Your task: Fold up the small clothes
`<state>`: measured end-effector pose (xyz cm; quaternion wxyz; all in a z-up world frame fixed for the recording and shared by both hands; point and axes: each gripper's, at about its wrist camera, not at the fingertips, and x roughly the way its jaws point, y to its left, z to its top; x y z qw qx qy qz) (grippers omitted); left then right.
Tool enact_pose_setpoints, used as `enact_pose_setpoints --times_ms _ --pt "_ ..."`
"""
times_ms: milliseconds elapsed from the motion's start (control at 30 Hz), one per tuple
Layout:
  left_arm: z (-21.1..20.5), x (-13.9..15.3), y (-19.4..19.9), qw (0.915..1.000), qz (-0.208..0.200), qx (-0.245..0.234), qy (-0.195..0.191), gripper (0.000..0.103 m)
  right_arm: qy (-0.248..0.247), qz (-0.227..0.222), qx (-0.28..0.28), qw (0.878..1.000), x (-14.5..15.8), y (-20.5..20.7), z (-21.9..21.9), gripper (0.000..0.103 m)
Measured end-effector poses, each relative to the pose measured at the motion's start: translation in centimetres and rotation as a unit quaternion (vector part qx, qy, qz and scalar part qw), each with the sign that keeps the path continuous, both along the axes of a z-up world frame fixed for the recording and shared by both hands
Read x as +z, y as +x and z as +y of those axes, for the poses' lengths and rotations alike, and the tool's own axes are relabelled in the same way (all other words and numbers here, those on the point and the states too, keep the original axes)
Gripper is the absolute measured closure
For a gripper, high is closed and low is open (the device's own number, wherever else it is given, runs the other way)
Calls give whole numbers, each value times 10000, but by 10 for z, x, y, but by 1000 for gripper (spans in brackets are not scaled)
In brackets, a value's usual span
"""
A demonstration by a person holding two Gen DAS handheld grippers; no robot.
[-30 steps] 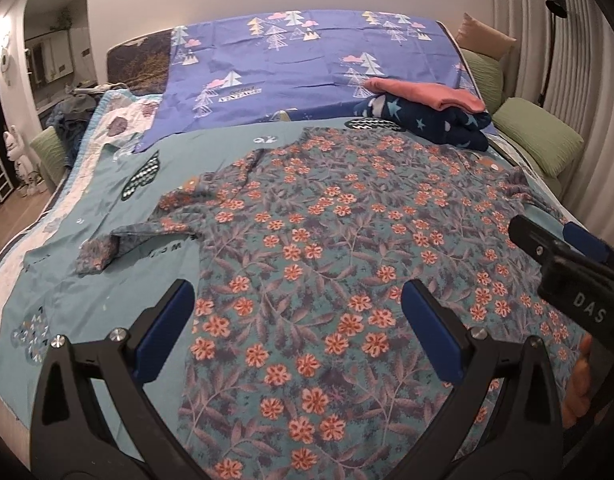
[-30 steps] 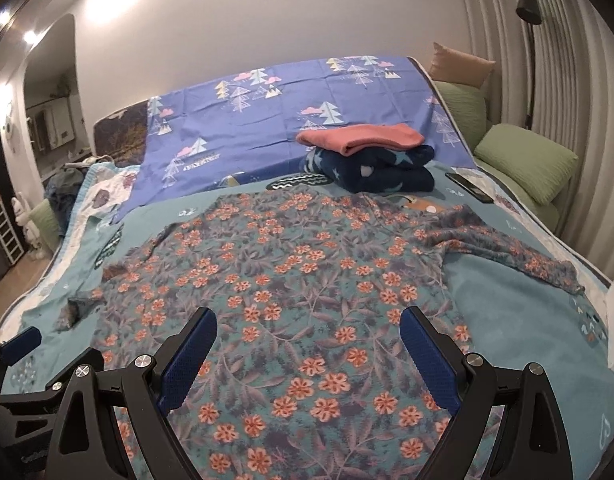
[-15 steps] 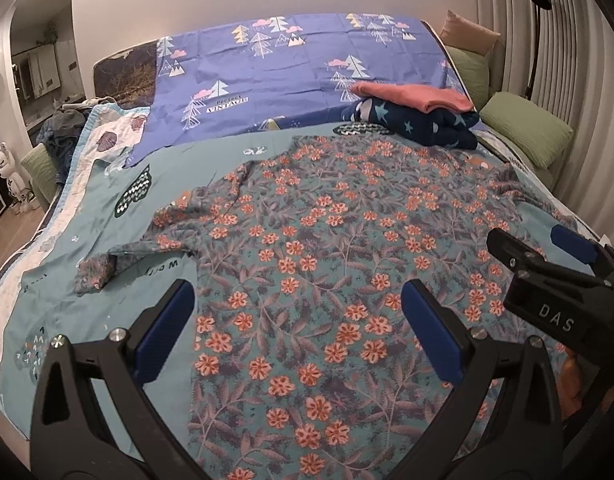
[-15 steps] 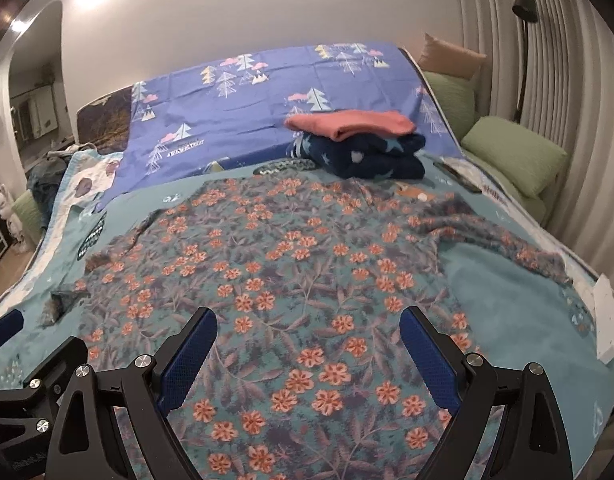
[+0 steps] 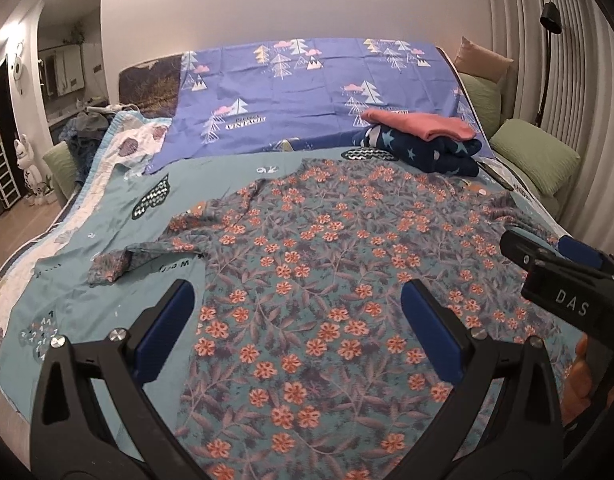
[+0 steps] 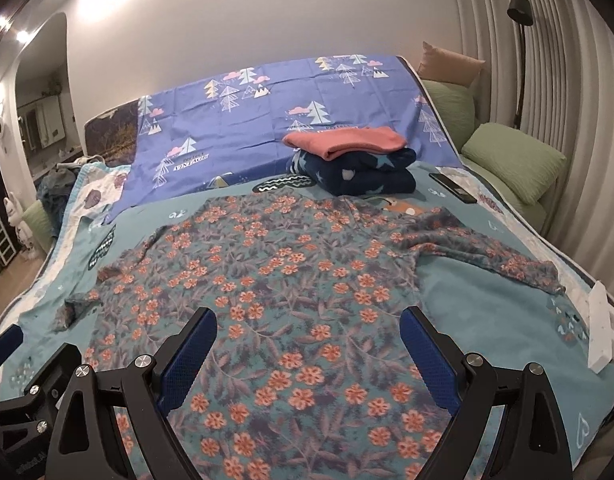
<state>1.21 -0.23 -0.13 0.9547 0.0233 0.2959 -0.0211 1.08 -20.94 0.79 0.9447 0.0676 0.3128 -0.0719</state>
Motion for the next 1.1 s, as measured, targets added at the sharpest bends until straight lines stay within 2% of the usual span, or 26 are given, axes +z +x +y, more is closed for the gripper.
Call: enact_pose_setpoints --times_ms 133,467,733,933,1100 --pt "-10 7 -11 9998 -202 84 19 0 -53 -71 102 9999 5 -9 -8 8" --pt "-28 8 -9 9970 -217 702 234 0 62 -135 640 9978 7 -9 -21 8" --pt "-48 6 11 9967 -195 731 291 0 219 -106 789 9966 3 11 -37 8" --pt "-57 -3 19 9947 -63 962 355 0 176 -18 868 9961 -1 21 -45 8" --pt "-60 -5 24 9953 -32 925 301 0 167 132 993 9948 -6 25 -46 8"
